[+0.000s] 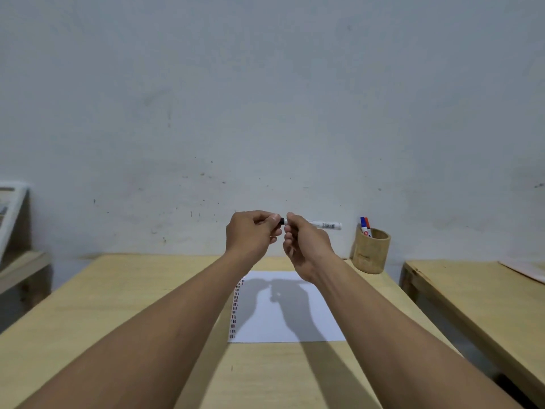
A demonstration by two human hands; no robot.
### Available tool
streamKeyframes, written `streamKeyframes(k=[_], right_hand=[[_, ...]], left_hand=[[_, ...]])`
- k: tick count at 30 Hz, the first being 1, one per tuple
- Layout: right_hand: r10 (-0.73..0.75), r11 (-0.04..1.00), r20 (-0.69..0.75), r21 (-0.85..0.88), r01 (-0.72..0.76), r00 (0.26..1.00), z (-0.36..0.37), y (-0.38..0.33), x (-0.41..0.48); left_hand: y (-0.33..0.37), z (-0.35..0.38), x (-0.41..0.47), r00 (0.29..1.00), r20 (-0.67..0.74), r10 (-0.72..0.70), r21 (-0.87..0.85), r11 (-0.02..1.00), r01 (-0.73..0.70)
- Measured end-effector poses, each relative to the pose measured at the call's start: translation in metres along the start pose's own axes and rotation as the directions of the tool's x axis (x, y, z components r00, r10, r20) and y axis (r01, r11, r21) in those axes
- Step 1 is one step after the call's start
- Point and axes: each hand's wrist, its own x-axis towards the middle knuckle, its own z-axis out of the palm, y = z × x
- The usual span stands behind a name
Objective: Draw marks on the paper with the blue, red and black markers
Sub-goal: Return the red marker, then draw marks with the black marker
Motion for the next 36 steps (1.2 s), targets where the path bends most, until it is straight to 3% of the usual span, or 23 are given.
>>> streamKeyframes(k=[11,15,21,25,28,33,36], right_hand=[[-0.117,0.992,-0.004,-0.047,0.117,0.993,0.013,0.027,0.015],[-0.1,0.984,-0.019,-0.152,0.096,0.995,0.005,0.035,0.024],[-0.094,0.953,-0.027,-0.292,0.083,0.995,0.001,0.056,0.037],[-0.148,0.864,0.017,-0.485,0.138,0.989,-0.006,0.075,0.047],[-0.192,0.735,0.049,-0.654,0.176,0.98,-0.01,0.089,0.056],[-0.218,0.641,0.057,-0.745,0.187,0.974,-0.012,0.107,0.074],[-0.242,0.566,0.051,-0.804,0.184,0.969,-0.009,0.115,0.08]], left_hand=[[-0.012,-0.032,0.015,0.981,-0.072,-0.181,-0.068,0.982,0.176],[-0.033,-0.053,0.021,0.994,-0.093,-0.049,0.272,0.959,0.073],[-0.068,-0.066,0.024,0.997,-0.069,-0.016,0.549,0.835,0.051],[-0.095,-0.07,0.021,0.998,-0.057,-0.025,0.653,0.755,0.056],[-0.113,-0.07,0.021,0.993,-0.084,-0.084,0.636,0.762,0.119],[-0.131,-0.072,0.02,0.999,-0.023,-0.05,0.786,0.617,0.049],[-0.132,-0.073,0.018,0.999,0.026,-0.041,0.81,0.587,0.003]])
